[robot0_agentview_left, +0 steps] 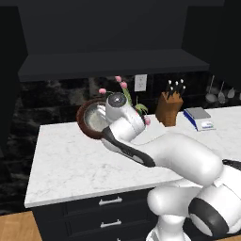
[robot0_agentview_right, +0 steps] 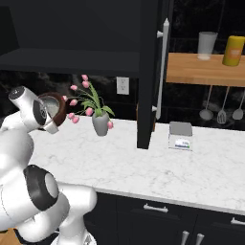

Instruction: Pick up the bowls on the counter and stack them on top of one another in the open cabinet. Place the smaller bowl on top of the larger bowl.

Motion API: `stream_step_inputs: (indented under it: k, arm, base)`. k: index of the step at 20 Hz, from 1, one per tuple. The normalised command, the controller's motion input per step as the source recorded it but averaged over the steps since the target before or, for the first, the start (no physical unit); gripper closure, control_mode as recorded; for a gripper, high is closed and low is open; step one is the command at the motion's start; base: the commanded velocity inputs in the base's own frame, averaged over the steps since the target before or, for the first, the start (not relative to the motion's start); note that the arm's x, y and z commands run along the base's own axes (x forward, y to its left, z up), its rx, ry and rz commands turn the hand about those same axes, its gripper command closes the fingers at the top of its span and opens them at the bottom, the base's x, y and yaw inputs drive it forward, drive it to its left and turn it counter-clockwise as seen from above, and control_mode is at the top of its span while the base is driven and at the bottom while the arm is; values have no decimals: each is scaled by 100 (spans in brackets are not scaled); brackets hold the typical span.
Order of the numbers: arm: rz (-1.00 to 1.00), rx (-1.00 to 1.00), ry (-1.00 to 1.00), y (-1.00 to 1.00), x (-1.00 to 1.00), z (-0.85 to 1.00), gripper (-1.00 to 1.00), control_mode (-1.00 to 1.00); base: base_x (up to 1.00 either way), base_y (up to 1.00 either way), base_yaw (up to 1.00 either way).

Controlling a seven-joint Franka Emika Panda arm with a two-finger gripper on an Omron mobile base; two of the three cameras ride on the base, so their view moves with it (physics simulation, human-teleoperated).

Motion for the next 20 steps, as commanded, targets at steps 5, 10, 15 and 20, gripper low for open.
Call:
stream_step_inputs:
  k: [5, 10, 15, 20]
  arm:
    - [-10, 15, -7, -59, -47, 100, 100, -100]
    - [-5, 15, 0, -57, -65, 100, 100, -100]
    - [0, 15, 0, -47, -39, 100, 100, -100]
    - [0, 5, -15, -9, 26, 100, 100, -100]
  base:
    - [0, 0, 0]
    - [0, 0, 0]
    - [0, 0, 0]
    - [0, 0, 0]
